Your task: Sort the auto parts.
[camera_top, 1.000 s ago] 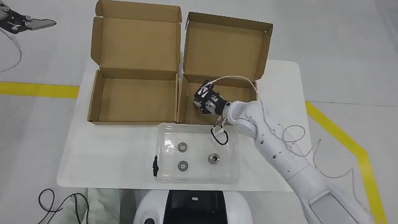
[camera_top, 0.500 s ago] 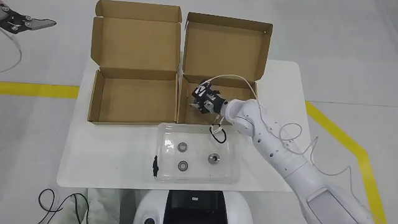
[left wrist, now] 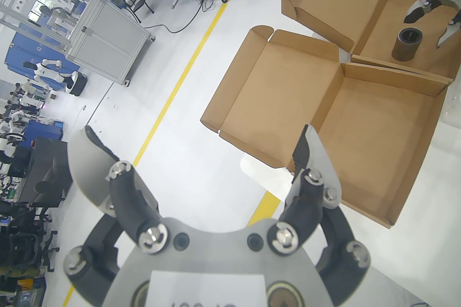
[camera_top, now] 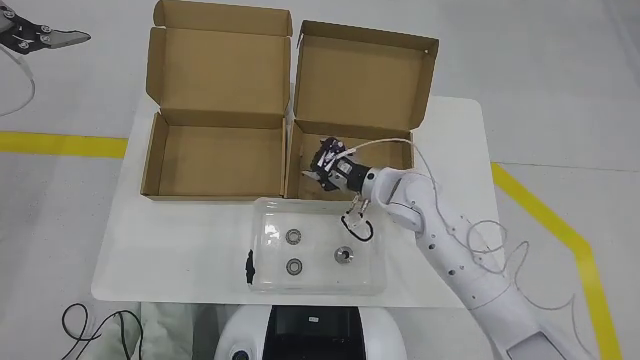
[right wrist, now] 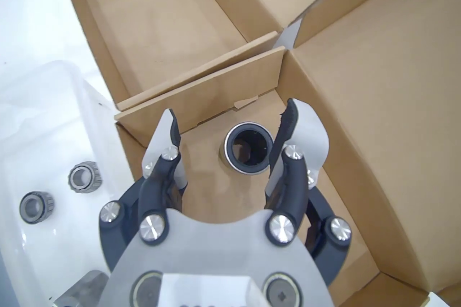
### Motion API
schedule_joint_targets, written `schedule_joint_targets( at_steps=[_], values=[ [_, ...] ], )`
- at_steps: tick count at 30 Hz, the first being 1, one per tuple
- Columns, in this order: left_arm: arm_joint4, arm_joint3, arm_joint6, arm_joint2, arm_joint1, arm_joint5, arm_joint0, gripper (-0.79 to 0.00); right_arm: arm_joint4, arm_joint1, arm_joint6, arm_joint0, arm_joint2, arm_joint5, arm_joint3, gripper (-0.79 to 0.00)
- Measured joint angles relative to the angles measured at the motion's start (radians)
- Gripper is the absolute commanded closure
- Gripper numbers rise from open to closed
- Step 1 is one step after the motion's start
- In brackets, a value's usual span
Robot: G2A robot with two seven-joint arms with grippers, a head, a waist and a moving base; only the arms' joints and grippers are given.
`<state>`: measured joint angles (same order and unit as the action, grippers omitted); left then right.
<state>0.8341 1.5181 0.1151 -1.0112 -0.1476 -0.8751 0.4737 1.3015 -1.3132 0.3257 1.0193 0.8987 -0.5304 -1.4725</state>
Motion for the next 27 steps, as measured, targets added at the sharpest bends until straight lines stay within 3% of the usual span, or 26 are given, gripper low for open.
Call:
schedule_joint_targets(
  at_steps=[6, 9, 13, 16, 17, 20, 27],
  values=[
    [0.000, 0.000, 0.000, 0.000, 0.000, 0.000, 0.000, -0.785, 0.057, 0.027, 0.009, 0.085, 0.037, -0.075, -0.166, -0.477],
    [0.000, 0.000, 0.000, 0.000, 0.000, 0.000, 0.000, -0.785, 0.063, 0.039, 0.002, 0.128, 0.057, -0.126, -0.231, -0.536],
    [0.000, 0.000, 0.000, 0.000, 0.000, 0.000, 0.000, -0.785, 0.079, 0.055, 0.020, 0.186, 0.082, -0.171, -0.290, -0.533],
    [0.000, 0.000, 0.000, 0.000, 0.000, 0.000, 0.000, -0.785, 0.092, 0.068, 0.020, 0.236, 0.103, -0.200, -0.325, -0.474],
    [0.000, 0.000, 0.000, 0.000, 0.000, 0.000, 0.000, -0.785, 0.095, 0.072, 0.014, 0.253, 0.111, -0.211, -0.334, -0.391],
    [0.000, 0.000, 0.000, 0.000, 0.000, 0.000, 0.000, -0.785, 0.116, 0.088, 0.001, 0.315, 0.147, -0.246, -0.366, -0.363],
    [0.000, 0.000, 0.000, 0.000, 0.000, 0.000, 0.000, -0.785, 0.164, 0.129, -0.021, 0.443, 0.253, -0.365, -0.442, -0.477]
  ],
)
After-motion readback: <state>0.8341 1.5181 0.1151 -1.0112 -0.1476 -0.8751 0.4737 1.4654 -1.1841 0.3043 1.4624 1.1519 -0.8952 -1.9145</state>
